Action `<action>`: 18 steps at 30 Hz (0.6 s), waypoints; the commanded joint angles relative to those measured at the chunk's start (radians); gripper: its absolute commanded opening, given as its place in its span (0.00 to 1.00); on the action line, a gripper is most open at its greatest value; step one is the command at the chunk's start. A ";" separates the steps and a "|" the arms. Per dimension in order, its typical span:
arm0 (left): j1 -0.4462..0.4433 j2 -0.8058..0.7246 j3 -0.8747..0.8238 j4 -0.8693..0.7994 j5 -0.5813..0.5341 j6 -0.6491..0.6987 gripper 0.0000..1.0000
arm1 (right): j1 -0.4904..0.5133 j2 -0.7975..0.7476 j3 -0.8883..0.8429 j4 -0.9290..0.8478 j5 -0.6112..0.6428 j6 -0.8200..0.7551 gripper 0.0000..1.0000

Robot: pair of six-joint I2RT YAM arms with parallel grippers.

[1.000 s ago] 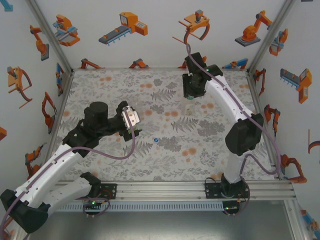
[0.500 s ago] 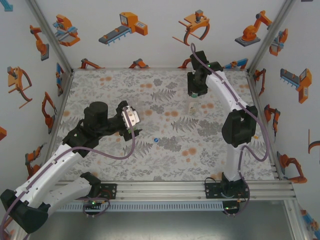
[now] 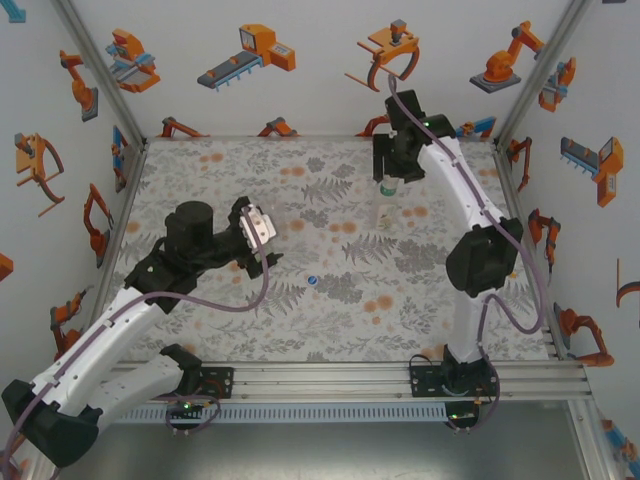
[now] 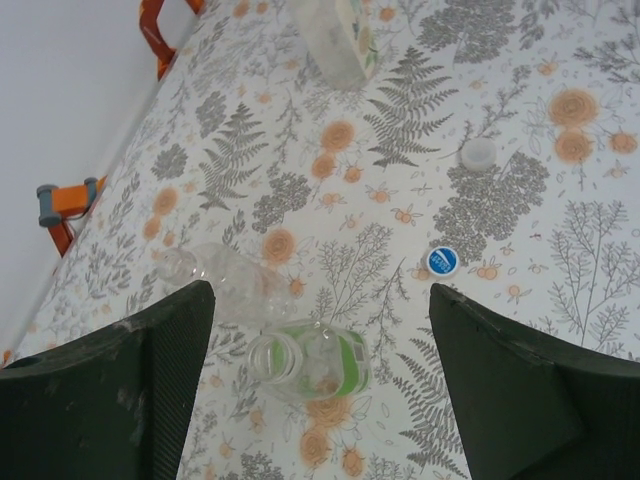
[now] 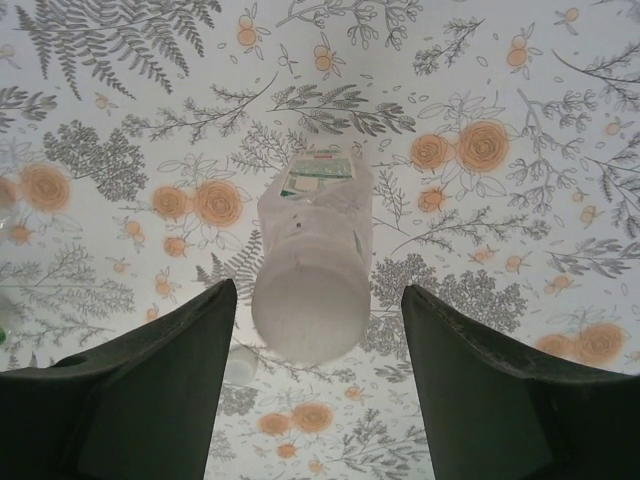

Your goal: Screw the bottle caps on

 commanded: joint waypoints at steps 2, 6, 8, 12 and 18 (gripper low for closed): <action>0.072 0.017 0.001 0.101 -0.024 -0.155 0.81 | 0.010 -0.137 0.026 -0.054 0.018 -0.020 0.62; 0.134 0.026 0.012 0.144 -0.052 -0.264 0.81 | 0.048 -0.258 -0.089 0.021 -0.036 -0.051 0.61; 0.150 0.027 0.021 0.144 -0.080 -0.292 0.81 | 0.071 -0.330 -0.185 0.105 -0.095 -0.067 0.61; 0.170 0.024 0.027 0.145 -0.129 -0.318 0.81 | 0.156 -0.484 -0.436 0.352 -0.220 -0.125 0.60; 0.186 0.008 0.012 0.164 -0.140 -0.314 0.82 | 0.298 -0.653 -0.867 0.919 -0.320 -0.167 0.60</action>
